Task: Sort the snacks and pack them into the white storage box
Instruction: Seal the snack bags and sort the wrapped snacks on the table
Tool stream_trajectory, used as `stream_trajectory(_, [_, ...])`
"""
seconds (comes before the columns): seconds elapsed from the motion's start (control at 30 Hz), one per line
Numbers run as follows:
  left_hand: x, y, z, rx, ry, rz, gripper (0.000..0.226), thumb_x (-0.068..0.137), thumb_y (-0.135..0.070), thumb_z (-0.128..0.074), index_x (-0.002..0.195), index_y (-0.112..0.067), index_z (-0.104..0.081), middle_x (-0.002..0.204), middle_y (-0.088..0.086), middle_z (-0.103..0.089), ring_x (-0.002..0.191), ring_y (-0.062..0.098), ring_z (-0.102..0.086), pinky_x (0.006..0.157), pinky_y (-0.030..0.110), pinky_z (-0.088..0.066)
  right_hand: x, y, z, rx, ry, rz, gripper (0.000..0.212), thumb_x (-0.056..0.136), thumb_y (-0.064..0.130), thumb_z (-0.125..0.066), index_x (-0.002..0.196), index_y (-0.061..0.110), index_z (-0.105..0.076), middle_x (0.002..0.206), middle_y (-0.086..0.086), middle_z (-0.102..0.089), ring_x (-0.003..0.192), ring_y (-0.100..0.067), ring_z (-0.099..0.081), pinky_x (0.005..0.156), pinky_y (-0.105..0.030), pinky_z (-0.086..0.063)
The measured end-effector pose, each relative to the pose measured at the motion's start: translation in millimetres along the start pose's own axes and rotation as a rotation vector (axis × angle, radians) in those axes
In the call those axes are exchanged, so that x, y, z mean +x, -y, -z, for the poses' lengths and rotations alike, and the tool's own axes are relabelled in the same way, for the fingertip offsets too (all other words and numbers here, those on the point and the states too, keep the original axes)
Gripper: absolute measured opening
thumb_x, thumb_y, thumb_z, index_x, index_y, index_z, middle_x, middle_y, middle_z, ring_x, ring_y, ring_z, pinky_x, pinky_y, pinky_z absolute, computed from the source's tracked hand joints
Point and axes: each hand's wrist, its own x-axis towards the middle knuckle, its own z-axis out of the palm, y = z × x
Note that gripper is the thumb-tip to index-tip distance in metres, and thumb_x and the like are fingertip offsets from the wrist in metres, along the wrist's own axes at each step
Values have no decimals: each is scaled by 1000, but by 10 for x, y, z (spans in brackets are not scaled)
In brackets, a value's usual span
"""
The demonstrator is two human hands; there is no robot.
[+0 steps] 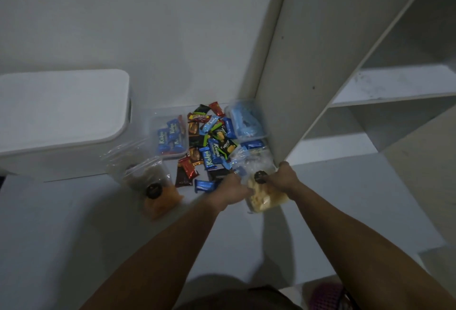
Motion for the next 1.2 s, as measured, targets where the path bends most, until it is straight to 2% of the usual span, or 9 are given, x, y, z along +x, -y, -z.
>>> stream_trajectory(0.1, [13, -23, -61, -213, 28, 123, 30, 82, -14, -67, 111, -11, -58, 107, 10, -61, 102, 23, -58, 75, 32, -48, 87, -75, 26, 110, 1, 4, 41, 77, 17, -73, 111, 0, -56, 108, -13, -63, 98, -29, -63, 80, -37, -55])
stream_trajectory(0.23, [-26, -78, -17, -412, -42, 125, 22, 83, -8, -64, 103, -14, -55, 91, 4, -60, 83, 15, -57, 69, 28, -46, -11, -49, 183, 323, 233, 13, 28, 69, -5, -70, 95, 6, -68, 80, -10, -64, 69, -21, -64, 62, -30, -52])
stream_trajectory(0.37, [-50, -132, 69, -527, -128, 92, 40, 80, -15, -71, 113, -19, -49, 107, 8, -63, 97, 24, -62, 84, 40, -53, -92, -14, 284, 454, 302, 159, 39, 61, -8, -75, 95, 8, -66, 86, -10, -70, 80, -29, -69, 75, -44, -57])
stream_trajectory(0.47, [-108, -186, 143, -447, -290, 33, 53, 66, -44, -74, 109, -20, -53, 108, 8, -64, 99, 25, -64, 90, 47, -54, -155, 29, 282, 443, 252, 317, 42, 60, -6, -80, 97, 8, -68, 97, -11, -71, 92, -30, -69, 77, -45, -59])
stream_trajectory(0.67, [-273, -306, 230, -417, -650, -62, 38, 79, -51, -67, 77, -16, -54, 83, 9, -64, 76, 22, -62, 79, 45, -57, -296, 127, 172, 370, 83, 555, 31, 67, 2, -82, 92, 11, -66, 96, -3, -68, 91, -18, -64, 78, -30, -55])
stream_trajectory(0.77, [-343, -408, 288, -547, -542, 0, 46, 85, -52, -62, 80, -6, -62, 69, 10, -64, 58, 19, -61, 58, 33, -58, -352, 151, 86, 344, 3, 638, 31, 67, 5, -83, 92, 7, -66, 93, -1, -66, 86, -13, -61, 73, -18, -50])
stream_trajectory(0.93, [-382, -477, 326, -658, -402, 9, 21, 90, -12, -56, 71, -5, -60, 67, 8, -59, 57, 16, -57, 60, 27, -51, -416, 132, -5, 376, -45, 674, 38, 68, 2, -83, 94, 18, -61, 89, 11, -60, 82, -2, -57, 67, -9, -48])
stream_trajectory(1.03, [-379, -474, 317, -673, -399, 6, 27, 91, -24, -59, 74, -4, -63, 68, 9, -63, 62, 19, -62, 65, 31, -54, -449, 100, -36, 416, -59, 694, 41, 70, 0, -82, 98, 19, -60, 92, 11, -60, 85, 0, -58, 63, -5, -48])
stream_trajectory(1.2, [-386, -482, 314, -681, -354, 36, 17, 91, -15, -59, 82, -1, -64, 71, 9, -64, 63, 18, -63, 66, 30, -56, -422, 13, -58, 374, -87, 747, 36, 68, 6, -84, 95, 18, -63, 95, 11, -62, 90, -8, -61, 69, -27, -58])
